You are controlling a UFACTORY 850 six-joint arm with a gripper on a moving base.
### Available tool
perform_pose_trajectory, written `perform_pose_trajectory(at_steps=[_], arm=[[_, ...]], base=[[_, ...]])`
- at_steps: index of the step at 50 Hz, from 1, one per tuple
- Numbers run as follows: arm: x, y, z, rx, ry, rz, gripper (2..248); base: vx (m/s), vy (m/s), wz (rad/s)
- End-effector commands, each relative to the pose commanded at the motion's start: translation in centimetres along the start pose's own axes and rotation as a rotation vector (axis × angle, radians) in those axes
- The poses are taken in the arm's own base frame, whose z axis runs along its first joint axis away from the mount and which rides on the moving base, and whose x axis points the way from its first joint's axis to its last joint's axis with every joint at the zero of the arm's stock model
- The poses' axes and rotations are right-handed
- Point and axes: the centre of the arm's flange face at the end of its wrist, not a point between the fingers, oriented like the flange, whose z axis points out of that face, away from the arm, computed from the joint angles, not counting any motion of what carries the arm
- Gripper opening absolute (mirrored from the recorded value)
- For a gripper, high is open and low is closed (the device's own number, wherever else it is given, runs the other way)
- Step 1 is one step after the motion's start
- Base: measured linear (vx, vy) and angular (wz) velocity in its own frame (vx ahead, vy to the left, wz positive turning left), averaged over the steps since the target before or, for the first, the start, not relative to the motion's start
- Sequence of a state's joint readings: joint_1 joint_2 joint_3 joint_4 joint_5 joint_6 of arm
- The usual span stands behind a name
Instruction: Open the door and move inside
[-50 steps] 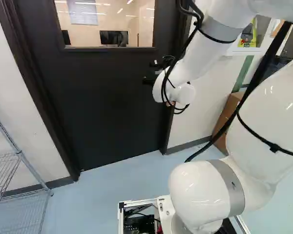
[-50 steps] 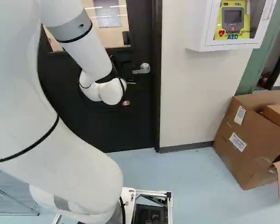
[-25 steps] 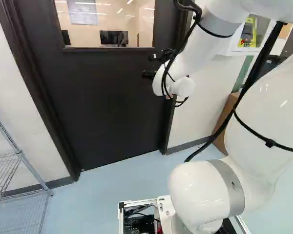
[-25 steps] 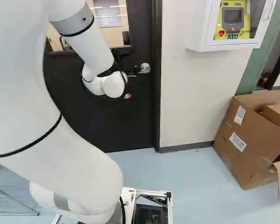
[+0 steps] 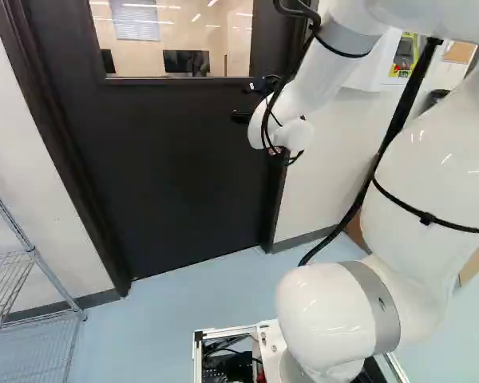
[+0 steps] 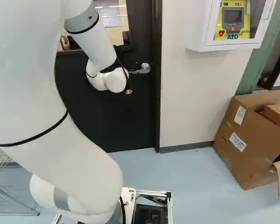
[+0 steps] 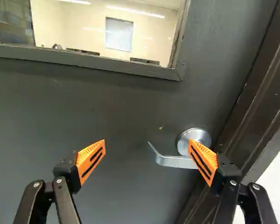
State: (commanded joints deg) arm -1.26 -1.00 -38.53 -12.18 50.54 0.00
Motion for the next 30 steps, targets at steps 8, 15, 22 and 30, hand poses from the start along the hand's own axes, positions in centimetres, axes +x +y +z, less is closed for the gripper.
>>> perform_pose_trajectory(at_steps=[8,15,22,30], arm=[[0.0,0.2,1.1,0.000,0.001,0.000,247],[0.0,0.3,2.0,0.001,0.001,0.000,247],[-0.4,0.2,2.7,0.005,-0.007,0.001,247],[-1.2,0.0,3.2,0.009,-0.022,0.004,247]], base=[[0.000,0.000,0.000],[0.000,0.000,0.000],[0.000,0.000,0.000],[0.000,0.000,0.000]])
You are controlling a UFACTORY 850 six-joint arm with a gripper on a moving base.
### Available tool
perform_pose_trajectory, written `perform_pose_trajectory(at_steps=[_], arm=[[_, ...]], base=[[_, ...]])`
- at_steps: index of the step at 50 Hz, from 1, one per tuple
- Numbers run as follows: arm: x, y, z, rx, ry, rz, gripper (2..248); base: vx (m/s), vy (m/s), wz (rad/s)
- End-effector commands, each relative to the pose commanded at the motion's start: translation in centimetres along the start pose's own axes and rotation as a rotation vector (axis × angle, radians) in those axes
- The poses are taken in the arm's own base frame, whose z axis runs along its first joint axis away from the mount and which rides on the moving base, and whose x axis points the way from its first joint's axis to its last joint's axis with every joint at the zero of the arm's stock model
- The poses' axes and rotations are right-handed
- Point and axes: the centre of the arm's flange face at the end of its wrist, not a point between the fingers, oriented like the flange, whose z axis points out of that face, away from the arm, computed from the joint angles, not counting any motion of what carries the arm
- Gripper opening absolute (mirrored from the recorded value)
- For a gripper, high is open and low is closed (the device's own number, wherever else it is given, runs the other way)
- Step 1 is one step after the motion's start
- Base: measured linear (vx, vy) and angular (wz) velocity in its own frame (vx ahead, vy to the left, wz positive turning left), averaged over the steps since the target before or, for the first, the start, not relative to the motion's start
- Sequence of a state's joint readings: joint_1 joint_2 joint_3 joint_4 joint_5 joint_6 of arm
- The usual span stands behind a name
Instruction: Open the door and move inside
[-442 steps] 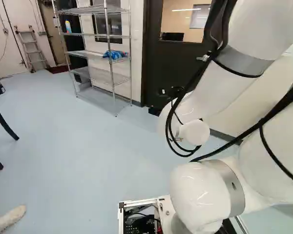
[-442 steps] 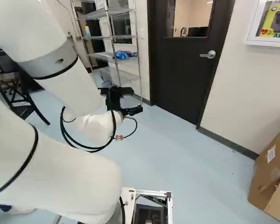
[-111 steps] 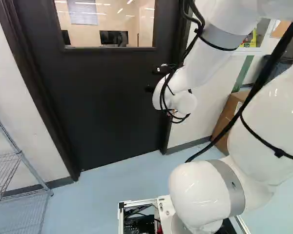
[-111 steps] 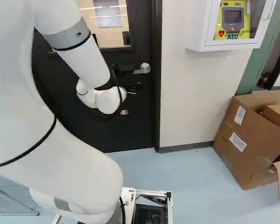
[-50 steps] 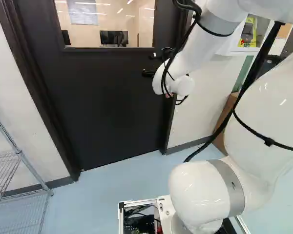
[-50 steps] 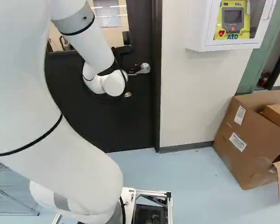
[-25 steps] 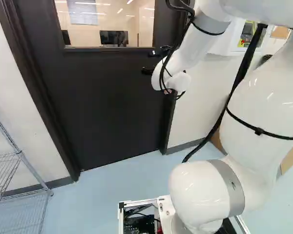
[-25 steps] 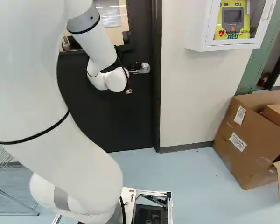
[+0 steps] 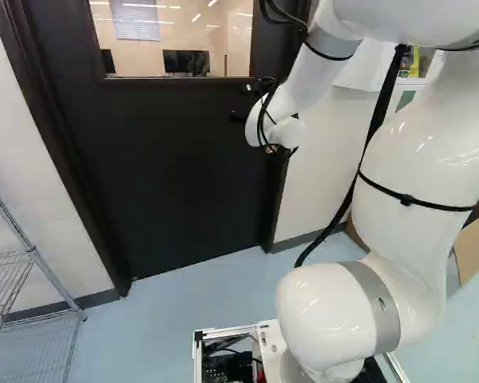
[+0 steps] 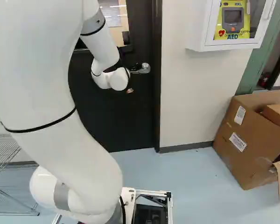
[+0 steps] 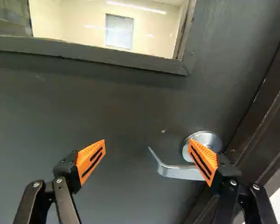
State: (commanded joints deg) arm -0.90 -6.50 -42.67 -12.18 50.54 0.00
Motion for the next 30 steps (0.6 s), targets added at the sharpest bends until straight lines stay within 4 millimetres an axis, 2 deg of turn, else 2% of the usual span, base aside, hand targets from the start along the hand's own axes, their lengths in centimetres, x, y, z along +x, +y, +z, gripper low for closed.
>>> perform_pose_trajectory(at_steps=[30], arm=[[-3.2,-0.4,0.8,0.010,-0.063,0.010,247]], base=[[0.000,0.000,0.000]])
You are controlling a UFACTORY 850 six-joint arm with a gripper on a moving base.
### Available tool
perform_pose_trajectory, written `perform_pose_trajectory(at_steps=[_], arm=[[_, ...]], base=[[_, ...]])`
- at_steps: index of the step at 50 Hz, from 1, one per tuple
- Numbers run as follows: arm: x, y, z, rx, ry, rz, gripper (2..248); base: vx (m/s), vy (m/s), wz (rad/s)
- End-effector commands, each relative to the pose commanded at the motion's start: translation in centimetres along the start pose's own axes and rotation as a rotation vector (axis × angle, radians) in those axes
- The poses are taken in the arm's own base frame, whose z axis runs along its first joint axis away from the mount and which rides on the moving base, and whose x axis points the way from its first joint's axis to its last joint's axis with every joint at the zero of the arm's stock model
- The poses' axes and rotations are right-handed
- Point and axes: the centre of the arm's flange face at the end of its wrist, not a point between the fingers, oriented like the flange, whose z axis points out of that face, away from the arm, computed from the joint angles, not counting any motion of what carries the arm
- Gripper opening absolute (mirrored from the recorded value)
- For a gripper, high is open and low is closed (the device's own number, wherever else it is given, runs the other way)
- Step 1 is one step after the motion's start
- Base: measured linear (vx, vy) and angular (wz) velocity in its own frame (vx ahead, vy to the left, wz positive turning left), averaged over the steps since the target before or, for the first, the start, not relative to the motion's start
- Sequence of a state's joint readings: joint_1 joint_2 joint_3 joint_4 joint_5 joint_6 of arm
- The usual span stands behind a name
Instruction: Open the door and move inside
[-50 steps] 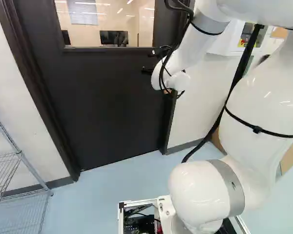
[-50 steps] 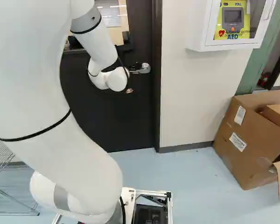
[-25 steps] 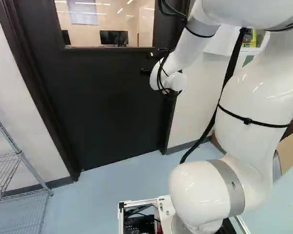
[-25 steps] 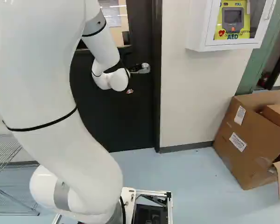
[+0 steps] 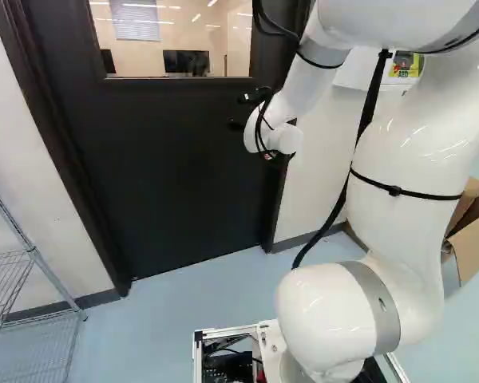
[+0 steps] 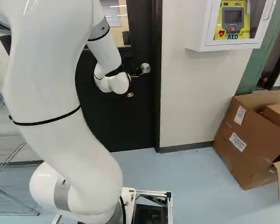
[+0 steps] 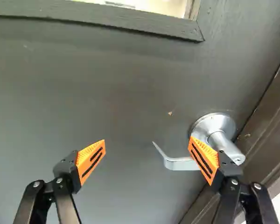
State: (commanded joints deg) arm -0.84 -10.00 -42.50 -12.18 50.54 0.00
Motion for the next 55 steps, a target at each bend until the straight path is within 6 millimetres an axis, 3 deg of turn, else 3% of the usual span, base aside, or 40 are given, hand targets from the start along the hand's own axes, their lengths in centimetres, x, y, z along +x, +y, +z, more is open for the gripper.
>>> perform_pose_trajectory(at_steps=[55], arm=[[-6.0,0.6,0.9,-0.008,-0.118,0.024,247]], base=[[0.000,0.000,0.000]])
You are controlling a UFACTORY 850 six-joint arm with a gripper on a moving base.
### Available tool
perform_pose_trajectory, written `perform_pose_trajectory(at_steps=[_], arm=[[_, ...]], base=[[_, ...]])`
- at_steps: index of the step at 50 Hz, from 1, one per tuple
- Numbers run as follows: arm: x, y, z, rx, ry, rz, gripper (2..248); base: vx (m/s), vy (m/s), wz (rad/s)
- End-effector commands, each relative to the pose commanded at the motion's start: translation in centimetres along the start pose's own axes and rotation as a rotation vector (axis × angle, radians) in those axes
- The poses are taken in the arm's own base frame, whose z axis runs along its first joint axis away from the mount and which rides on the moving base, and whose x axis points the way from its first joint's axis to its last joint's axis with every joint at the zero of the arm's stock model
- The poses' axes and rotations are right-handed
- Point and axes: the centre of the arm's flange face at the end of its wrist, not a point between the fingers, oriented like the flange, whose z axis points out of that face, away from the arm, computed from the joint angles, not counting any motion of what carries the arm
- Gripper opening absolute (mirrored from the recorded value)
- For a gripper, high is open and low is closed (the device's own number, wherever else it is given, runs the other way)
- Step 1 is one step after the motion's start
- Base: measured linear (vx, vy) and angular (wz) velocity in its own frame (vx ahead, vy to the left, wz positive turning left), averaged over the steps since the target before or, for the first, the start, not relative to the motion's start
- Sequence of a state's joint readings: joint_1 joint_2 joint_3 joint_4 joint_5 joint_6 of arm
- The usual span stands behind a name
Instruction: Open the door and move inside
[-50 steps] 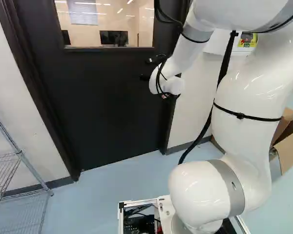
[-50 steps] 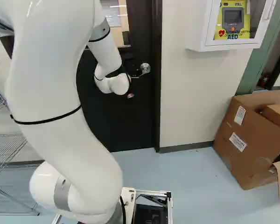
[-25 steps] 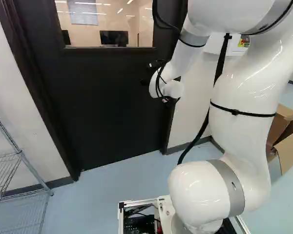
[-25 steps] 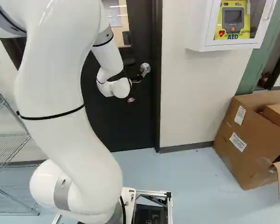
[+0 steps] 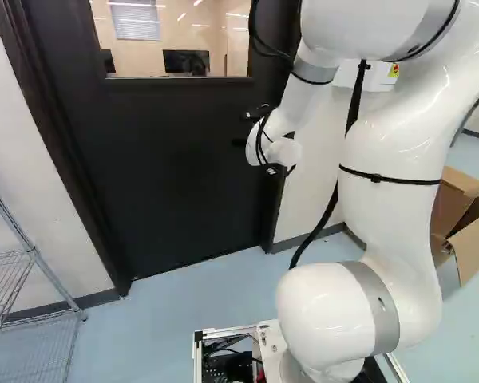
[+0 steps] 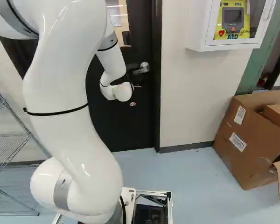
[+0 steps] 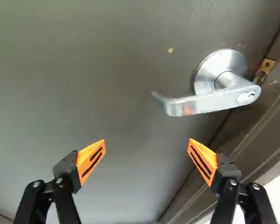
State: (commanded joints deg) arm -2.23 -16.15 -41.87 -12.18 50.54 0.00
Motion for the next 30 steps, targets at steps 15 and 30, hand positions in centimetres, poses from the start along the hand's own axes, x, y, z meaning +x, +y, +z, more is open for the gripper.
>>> perform_pose_trajectory(at_steps=[15,30], arm=[[-1.5,0.0,1.0,0.004,-0.029,0.005,247],[-1.8,0.2,3.0,0.011,-0.029,0.000,247]], base=[[0.000,0.000,0.000],[0.000,0.000,0.000]])
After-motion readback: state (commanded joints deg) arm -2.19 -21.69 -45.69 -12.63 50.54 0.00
